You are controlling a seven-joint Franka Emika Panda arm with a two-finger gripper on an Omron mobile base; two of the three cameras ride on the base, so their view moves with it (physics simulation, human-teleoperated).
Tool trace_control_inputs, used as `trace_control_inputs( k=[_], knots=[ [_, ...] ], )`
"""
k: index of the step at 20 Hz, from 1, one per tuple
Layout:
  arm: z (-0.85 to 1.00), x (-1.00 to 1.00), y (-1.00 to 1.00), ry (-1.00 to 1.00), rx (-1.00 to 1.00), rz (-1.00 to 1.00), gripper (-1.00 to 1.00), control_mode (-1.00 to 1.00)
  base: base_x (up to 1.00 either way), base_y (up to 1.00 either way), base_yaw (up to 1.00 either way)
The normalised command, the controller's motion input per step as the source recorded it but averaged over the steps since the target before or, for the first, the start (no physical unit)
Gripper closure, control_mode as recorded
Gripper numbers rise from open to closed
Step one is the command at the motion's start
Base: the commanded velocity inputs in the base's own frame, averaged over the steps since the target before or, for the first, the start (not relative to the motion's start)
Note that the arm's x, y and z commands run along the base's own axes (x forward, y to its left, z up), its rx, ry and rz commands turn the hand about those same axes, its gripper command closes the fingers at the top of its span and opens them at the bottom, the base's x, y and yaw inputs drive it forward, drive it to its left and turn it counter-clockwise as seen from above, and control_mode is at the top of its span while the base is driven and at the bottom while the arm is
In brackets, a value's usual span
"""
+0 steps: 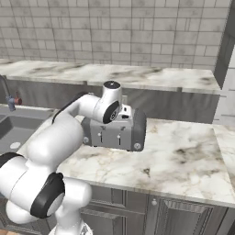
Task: Start the toaster. Once the lever pops up, take the bread to the plate on the dining counter.
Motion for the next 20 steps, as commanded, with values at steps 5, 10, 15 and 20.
trace_control_inputs(
  k=[5,10,15,20],
  knots=[
    [-0.29,0.20,0.00,0.02,0.00,0.00,-1.00,-1.00,0.00,0.00,0.00],
    [-0.30,0.21,0.00,0.05,0.00,0.00,-1.00,-1.00,0.00,0.00,0.00],
    [-0.24,0.13,0.00,0.06,0.00,0.00,-1.00,-1.00,0.00,0.00,0.00],
    [-0.14,0.00,0.00,0.02,0.00,0.00,-1.00,-1.00,0.00,0.00,0.00]
  ],
)
